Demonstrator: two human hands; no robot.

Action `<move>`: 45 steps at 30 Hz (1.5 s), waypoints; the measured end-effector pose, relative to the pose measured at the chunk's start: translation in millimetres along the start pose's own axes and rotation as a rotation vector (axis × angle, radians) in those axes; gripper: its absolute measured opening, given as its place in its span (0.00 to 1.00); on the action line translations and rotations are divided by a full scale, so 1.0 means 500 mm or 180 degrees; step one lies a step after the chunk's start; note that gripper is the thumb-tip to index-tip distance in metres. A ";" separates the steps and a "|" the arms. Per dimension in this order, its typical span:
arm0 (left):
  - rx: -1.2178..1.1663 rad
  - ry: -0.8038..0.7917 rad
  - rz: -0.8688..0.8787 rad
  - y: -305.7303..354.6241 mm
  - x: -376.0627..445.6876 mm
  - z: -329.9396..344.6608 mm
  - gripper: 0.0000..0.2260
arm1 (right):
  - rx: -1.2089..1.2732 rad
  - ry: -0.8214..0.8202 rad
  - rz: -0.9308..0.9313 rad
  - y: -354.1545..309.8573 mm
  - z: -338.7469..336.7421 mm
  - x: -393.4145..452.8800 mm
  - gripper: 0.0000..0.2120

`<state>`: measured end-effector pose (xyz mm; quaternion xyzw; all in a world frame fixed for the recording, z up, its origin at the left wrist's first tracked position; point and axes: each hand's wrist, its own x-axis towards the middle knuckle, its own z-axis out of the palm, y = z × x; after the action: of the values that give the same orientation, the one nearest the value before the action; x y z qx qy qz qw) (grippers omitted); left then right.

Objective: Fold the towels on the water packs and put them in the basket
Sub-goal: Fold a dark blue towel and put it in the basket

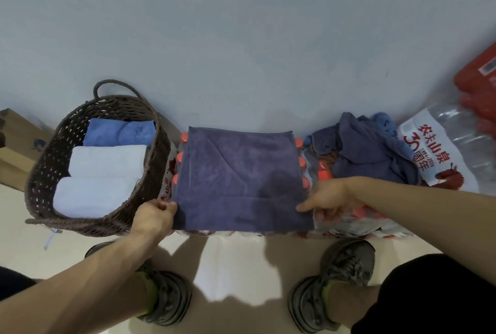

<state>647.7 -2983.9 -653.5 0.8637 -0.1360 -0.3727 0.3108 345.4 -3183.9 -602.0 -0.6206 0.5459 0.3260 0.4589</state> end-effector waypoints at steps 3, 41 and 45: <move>0.0144 0.0008 0.0114 -0.011 -0.005 -0.002 0.10 | -0.0565 0.0159 0.0312 -0.022 -0.013 -0.007 0.16; -0.1521 -0.0185 -0.0956 -0.074 -0.031 -0.044 0.09 | -0.0007 0.2610 -0.1745 -0.518 0.055 0.270 0.14; -0.1236 -0.0515 -0.0846 -0.076 -0.045 -0.034 0.06 | 0.0243 0.2690 -0.2001 -0.509 0.068 0.262 0.05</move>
<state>645.0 -2936.8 -655.9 0.7655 0.0285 -0.4974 0.4072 622.3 -3206.4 -678.6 -0.8145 0.4823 -0.1262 0.2967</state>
